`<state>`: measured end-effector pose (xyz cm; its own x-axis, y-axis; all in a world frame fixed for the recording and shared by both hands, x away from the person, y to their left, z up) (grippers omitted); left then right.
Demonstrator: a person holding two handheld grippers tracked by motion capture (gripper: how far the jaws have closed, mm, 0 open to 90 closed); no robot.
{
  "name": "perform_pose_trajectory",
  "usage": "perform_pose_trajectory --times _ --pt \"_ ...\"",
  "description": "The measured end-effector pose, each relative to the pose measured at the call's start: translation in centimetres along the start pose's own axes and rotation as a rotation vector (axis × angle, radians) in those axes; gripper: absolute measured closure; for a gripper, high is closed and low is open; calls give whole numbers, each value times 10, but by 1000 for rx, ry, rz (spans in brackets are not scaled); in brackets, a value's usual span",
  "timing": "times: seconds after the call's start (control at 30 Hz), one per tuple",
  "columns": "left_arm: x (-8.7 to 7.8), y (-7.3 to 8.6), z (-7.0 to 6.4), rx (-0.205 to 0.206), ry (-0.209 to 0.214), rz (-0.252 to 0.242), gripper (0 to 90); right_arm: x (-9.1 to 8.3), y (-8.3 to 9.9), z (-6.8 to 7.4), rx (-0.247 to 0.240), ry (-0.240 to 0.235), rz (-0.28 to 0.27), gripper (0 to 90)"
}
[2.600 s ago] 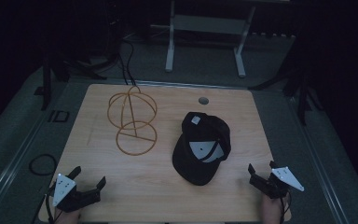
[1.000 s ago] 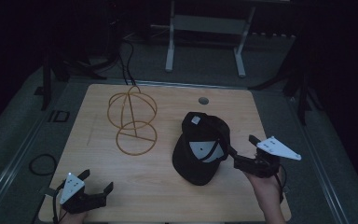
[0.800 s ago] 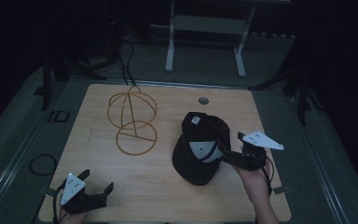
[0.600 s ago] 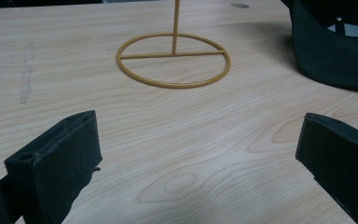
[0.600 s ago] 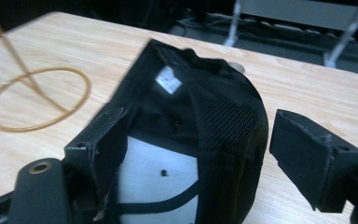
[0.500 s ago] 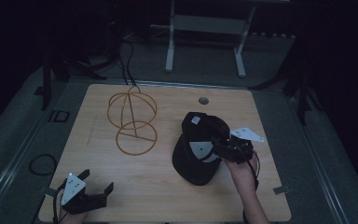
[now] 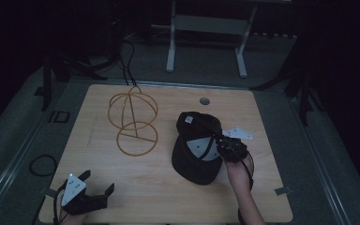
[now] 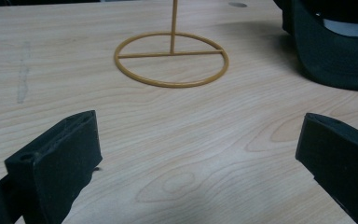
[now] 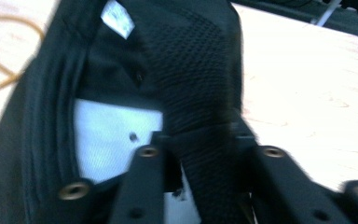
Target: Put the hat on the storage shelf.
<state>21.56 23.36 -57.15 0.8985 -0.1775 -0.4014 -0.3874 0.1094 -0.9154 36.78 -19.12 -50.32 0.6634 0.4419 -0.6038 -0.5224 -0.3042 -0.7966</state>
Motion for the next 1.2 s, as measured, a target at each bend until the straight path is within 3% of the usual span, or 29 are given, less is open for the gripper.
perform_pose_trajectory --times 0.1,0.3,0.5,0.63,0.93,1.2 --pt "0 0 0 4 1 3 3 2 1 1 -19 6 10 863" --pt "0 0 0 1 2 3 3 3 -5 6 -31 10 -14 879" --pt "0 0 -1 6 8 4 4 -4 -21 13 -44 12 -92 879" --pt "-1 -1 -2 3 12 -2 3 -14 -36 15 -45 -2 -141 880" --pt "0 -2 -5 -17 35 1 4 -42 -68 19 -113 -7 -228 882" --pt "0 -11 -22 -31 86 -9 4 -65 -86 21 -161 -2 -280 882"
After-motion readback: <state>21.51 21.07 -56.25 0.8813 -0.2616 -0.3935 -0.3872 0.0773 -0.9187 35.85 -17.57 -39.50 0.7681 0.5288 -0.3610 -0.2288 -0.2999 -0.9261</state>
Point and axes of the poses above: each handheld gripper's, and its own axes: x roughly forward along the jaws, y roughly out of its underside, z roughly to its left, the point moved 4 cm from there along x, roughly forward along the jaws, and after that the axes turned 13 degrees about -y, right-handed, at the moved point
